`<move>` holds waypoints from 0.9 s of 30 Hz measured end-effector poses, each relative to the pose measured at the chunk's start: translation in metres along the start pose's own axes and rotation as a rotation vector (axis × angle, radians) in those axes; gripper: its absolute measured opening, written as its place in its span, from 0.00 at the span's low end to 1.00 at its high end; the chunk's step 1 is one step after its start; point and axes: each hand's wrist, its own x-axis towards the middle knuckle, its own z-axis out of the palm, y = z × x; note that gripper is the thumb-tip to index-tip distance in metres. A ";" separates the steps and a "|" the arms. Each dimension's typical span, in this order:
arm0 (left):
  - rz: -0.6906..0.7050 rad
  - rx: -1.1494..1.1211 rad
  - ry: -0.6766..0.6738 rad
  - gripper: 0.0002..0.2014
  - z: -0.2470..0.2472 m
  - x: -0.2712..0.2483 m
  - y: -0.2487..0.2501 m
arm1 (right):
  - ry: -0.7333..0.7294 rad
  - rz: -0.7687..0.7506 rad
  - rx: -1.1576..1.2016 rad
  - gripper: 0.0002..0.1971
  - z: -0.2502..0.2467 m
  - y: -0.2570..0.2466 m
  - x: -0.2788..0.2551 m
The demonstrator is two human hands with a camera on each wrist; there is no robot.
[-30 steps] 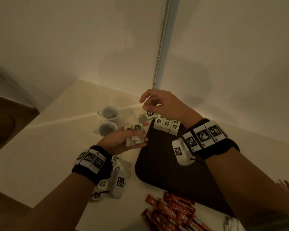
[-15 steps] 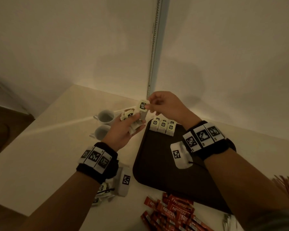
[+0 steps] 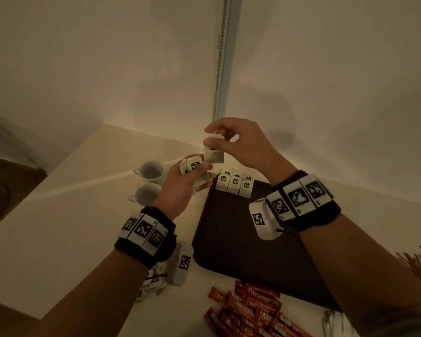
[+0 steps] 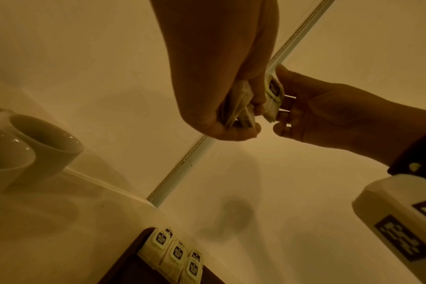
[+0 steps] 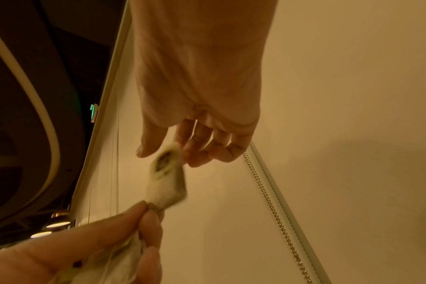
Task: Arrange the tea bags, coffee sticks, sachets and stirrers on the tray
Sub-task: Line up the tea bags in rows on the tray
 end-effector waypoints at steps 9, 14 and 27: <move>-0.048 -0.145 0.031 0.03 0.002 0.003 0.000 | -0.067 0.147 0.134 0.14 -0.005 0.010 -0.002; -0.064 -0.057 0.025 0.05 0.007 0.003 -0.001 | 0.027 0.060 0.039 0.03 -0.008 0.013 -0.002; -0.191 -0.228 -0.018 0.07 0.020 0.003 -0.006 | 0.001 0.009 -0.003 0.08 -0.011 0.011 -0.005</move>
